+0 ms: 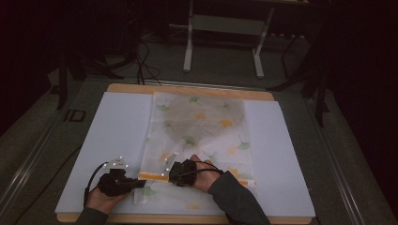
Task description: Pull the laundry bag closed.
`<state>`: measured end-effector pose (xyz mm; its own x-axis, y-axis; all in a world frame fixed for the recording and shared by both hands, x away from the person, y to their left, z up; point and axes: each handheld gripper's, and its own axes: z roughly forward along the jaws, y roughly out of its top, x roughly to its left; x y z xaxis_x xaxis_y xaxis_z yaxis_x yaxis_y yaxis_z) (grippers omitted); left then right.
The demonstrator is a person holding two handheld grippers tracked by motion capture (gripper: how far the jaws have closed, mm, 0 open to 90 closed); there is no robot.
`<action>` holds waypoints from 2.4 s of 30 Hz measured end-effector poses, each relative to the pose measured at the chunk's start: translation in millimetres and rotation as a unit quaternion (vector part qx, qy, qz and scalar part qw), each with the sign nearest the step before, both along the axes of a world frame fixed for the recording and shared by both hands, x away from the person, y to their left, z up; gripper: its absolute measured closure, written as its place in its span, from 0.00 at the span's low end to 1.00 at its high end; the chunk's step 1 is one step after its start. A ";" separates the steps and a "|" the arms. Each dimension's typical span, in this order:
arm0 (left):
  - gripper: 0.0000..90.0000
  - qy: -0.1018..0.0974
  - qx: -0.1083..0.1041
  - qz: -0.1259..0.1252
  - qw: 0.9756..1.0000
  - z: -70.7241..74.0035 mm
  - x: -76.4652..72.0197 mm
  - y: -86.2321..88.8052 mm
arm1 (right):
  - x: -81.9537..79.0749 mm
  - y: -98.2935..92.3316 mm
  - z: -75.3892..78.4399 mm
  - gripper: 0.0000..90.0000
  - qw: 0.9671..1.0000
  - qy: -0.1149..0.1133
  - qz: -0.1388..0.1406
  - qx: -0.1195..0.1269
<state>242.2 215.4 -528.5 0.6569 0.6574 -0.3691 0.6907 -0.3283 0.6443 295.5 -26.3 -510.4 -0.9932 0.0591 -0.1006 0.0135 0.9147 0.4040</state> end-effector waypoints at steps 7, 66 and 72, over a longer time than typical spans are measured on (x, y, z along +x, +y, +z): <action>0.99 0.000 0.000 0.000 1.000 -0.1 0.1 0.8 | 0.4 -3.6 0.2 0.94 1.000 0.003 -0.001 -0.005; 0.99 -0.007 -0.004 0.006 1.000 1.5 -0.7 3.9 | 1.2 -40.8 2.6 0.94 0.999 0.010 -0.020 -0.023; 0.99 -0.006 -0.004 0.007 1.000 1.6 -0.7 4.1 | 1.9 -47.1 3.1 0.94 0.999 0.008 -0.024 -0.023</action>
